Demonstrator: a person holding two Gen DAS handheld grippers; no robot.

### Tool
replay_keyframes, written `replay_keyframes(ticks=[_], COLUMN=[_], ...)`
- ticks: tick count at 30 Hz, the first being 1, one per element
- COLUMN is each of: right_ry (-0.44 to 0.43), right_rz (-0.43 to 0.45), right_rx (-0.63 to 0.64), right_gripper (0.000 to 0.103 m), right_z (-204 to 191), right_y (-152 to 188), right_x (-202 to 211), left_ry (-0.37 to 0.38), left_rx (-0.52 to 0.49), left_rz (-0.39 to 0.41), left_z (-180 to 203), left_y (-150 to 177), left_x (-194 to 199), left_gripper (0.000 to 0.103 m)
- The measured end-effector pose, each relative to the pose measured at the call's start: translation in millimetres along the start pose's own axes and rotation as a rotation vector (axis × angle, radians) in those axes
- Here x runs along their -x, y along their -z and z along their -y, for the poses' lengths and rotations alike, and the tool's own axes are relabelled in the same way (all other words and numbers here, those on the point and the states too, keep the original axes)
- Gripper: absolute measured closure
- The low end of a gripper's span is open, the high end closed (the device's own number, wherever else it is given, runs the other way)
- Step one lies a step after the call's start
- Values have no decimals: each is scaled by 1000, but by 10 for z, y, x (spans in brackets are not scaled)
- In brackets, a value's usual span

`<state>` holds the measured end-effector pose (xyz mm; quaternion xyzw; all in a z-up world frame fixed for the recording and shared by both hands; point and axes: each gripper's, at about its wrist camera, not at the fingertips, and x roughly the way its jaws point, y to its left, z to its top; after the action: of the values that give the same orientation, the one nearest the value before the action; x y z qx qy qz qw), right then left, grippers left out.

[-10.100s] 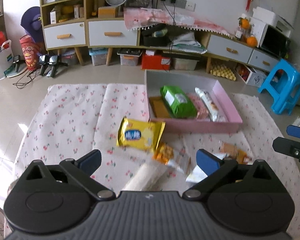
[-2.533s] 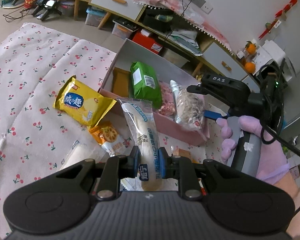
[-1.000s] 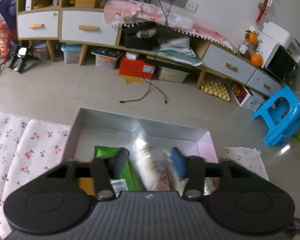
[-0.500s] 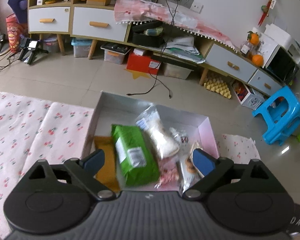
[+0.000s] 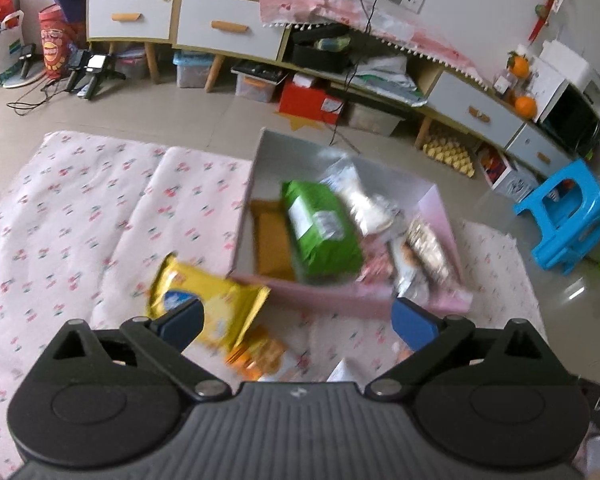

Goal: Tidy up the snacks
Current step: 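Withdraw both tools from the box back over the snacks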

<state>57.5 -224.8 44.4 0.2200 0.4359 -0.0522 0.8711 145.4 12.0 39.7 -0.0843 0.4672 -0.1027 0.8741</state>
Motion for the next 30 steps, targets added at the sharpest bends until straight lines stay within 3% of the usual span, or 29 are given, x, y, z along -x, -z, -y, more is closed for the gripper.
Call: replay_keyframes(ticks=[8, 21, 26, 30], right_ry=[52, 49, 44, 47], right_rz=[-4, -59, -91, -70], right_rx=[95, 132, 136, 166], right_gripper=[11, 10, 10, 10], right_z=[-117, -131, -136, -154], right_y=[273, 579, 647, 660], right_x=[24, -77, -44, -2], left_ry=[-39, -68, -99, -98], left_rx=[-48, -150, -262, -282], left_rz=[-3, 19, 13, -3], left_z=[-187, -272, -281, -350], left_y=[299, 703, 882, 974], left_x=[165, 206, 180, 136], left_gripper=[1, 1, 1, 1])
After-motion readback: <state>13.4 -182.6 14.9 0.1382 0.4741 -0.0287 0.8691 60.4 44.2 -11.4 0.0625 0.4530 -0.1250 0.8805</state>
